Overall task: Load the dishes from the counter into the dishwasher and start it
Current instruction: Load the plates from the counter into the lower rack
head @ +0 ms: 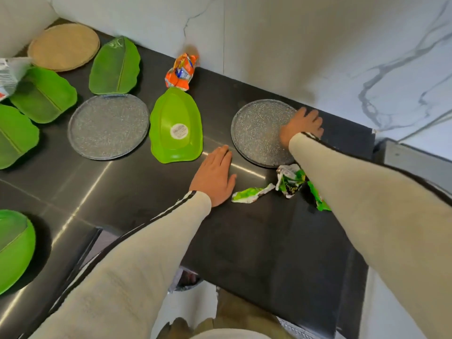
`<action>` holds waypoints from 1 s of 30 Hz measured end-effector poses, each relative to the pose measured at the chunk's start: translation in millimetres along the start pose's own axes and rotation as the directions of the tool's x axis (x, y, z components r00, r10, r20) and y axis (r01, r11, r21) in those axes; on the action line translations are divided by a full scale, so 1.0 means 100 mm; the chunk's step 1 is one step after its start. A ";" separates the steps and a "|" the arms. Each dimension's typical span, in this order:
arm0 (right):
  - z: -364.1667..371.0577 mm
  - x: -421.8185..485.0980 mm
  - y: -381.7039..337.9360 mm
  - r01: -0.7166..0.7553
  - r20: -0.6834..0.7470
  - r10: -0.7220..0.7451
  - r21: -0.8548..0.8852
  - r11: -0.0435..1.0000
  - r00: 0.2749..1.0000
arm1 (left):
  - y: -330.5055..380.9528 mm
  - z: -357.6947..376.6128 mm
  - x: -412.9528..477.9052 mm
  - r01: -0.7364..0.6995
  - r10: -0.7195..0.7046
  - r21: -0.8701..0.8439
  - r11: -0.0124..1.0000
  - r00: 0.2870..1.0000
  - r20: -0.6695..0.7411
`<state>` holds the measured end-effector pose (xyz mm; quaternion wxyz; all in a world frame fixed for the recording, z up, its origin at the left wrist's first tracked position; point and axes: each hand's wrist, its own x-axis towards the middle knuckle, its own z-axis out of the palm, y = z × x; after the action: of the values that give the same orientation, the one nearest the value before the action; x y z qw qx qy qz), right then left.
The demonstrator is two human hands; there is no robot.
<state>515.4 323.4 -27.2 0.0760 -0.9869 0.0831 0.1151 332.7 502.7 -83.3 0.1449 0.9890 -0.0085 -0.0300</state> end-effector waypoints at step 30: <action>-0.58 0.24 0.15 -0.113 0.294 -0.055 0.524 0.844 0.954 | -0.26 -0.44 0.27 0.318 -0.298 0.210 0.925 0.947 -0.122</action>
<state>548.6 295.2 21.2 0.3579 -0.8962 0.1146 0.2357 363.0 539.6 -50.1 0.0250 0.9884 0.1498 -0.0077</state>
